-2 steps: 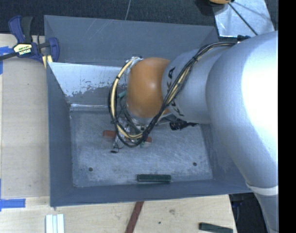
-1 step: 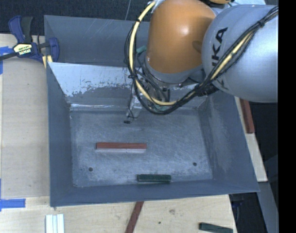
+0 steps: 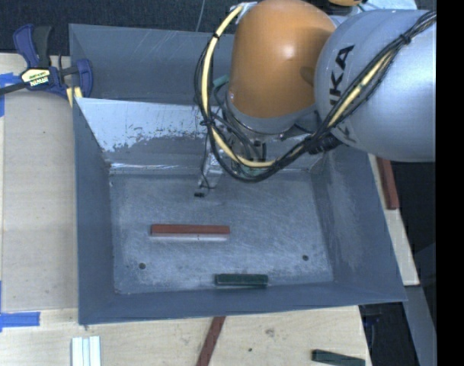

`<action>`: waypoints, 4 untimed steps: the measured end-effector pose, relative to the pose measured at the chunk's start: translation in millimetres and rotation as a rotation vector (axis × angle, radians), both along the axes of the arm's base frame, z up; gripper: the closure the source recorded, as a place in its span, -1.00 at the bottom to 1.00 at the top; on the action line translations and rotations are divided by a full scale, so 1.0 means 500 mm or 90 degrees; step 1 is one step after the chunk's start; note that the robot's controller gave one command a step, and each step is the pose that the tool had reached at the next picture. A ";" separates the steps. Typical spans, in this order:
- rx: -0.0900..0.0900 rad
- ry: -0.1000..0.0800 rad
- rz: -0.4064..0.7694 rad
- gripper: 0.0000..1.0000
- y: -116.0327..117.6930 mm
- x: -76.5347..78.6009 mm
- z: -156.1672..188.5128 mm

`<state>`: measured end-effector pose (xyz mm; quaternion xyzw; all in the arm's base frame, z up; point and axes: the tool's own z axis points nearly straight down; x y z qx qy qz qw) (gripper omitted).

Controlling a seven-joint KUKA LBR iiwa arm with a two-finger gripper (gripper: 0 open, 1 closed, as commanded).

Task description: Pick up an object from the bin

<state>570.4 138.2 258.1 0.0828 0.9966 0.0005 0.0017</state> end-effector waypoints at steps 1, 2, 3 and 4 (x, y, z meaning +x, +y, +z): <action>0.000 0.002 -0.082 -1.00 0.045 0.070 -0.146; 0.000 0.001 -0.082 -1.00 0.046 0.071 -0.144; 0.001 -0.005 -0.027 -1.00 0.037 0.044 -0.202; 0.000 -0.001 -0.016 -1.00 0.026 -0.015 -0.332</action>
Offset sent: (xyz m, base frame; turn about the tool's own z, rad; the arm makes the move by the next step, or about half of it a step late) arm 0.0000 0.0000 0.0000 0.0000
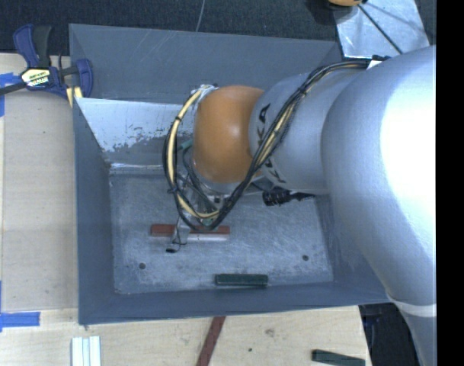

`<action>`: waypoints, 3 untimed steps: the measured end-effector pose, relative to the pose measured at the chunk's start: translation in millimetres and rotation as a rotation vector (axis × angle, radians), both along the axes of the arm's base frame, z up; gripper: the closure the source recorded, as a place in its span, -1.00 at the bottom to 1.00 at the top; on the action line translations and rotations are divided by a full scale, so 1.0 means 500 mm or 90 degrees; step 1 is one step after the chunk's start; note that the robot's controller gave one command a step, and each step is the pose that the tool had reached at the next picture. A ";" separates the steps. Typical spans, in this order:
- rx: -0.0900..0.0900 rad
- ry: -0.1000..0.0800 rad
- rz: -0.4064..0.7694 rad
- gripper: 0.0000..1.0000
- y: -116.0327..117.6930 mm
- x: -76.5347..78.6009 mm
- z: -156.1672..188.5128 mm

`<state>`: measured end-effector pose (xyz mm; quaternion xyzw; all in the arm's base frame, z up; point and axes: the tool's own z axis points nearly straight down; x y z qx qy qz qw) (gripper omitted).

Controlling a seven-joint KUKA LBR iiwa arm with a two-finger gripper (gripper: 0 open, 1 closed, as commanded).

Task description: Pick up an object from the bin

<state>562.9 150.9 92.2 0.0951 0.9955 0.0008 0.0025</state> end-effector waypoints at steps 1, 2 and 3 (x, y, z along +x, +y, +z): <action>0.000 0.001 0.096 1.00 -0.010 -0.059 -0.043; 0.000 0.001 0.096 1.00 -0.010 -0.059 -0.043; 0.000 0.001 0.096 1.00 -0.010 -0.060 -0.042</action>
Offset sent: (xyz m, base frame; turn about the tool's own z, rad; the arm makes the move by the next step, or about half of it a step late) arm 0.0000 0.0000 0.0000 0.0000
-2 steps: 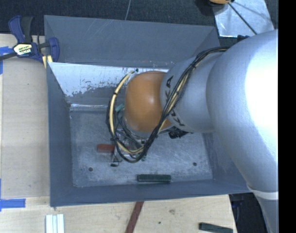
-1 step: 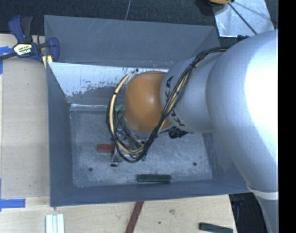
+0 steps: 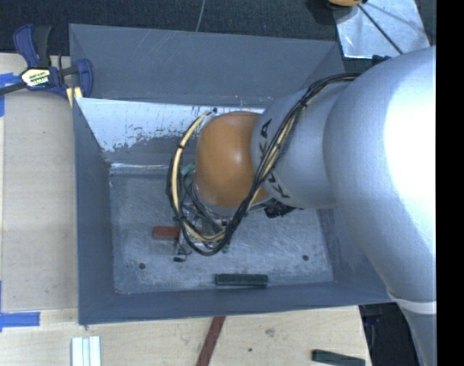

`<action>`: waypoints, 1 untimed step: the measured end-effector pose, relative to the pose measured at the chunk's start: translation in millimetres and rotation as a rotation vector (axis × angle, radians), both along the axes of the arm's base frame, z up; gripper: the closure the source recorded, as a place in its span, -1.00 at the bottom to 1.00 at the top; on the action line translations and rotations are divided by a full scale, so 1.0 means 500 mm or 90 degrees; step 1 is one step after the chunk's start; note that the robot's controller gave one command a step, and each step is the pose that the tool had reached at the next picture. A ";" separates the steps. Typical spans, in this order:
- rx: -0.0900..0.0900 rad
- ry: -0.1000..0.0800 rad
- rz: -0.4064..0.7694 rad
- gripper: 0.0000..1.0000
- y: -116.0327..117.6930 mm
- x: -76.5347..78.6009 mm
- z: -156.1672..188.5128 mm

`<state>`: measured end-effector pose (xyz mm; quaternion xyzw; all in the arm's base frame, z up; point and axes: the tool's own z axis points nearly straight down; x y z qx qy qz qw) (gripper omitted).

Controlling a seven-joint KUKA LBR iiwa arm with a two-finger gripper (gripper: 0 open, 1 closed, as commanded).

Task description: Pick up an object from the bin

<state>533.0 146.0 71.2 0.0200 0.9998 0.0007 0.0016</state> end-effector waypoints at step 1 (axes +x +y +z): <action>0.000 -0.003 0.020 1.00 -0.018 0.005 0.083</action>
Offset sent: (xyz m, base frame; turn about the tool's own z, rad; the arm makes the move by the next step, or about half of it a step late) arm -0.0342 -0.0089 0.1518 0.0146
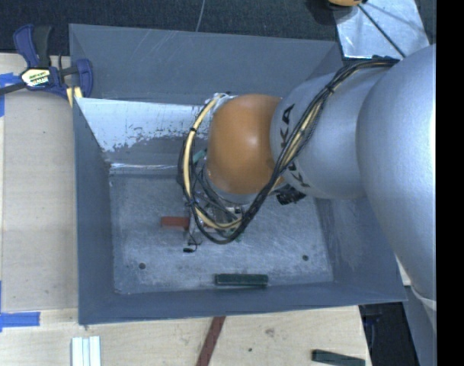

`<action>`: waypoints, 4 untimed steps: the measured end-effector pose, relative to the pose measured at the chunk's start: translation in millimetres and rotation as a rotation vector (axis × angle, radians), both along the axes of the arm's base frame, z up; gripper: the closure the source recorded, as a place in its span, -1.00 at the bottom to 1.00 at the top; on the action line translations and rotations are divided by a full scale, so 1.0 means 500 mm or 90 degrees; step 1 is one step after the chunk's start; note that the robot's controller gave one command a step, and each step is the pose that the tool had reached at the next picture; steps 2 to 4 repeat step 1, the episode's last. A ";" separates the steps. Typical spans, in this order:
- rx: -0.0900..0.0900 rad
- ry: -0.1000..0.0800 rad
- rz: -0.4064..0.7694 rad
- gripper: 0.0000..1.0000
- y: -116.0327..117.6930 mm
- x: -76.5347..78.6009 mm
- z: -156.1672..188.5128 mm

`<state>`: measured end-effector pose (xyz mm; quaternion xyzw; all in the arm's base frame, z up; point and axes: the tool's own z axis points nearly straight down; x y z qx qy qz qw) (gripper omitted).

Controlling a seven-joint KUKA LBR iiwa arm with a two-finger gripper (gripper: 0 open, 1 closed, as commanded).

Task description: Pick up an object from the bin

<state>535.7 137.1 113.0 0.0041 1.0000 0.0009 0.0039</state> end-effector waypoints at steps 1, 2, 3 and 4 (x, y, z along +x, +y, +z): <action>0.000 0.004 -0.029 1.00 0.000 -0.072 0.220; 0.000 0.004 -0.029 1.00 0.000 -0.072 0.220; 0.000 0.004 -0.029 1.00 0.000 -0.072 0.220; 0.000 0.004 -0.029 1.00 0.000 -0.072 0.220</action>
Offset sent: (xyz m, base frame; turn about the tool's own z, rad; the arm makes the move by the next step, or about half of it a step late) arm 0.0000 0.0000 0.0000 0.0000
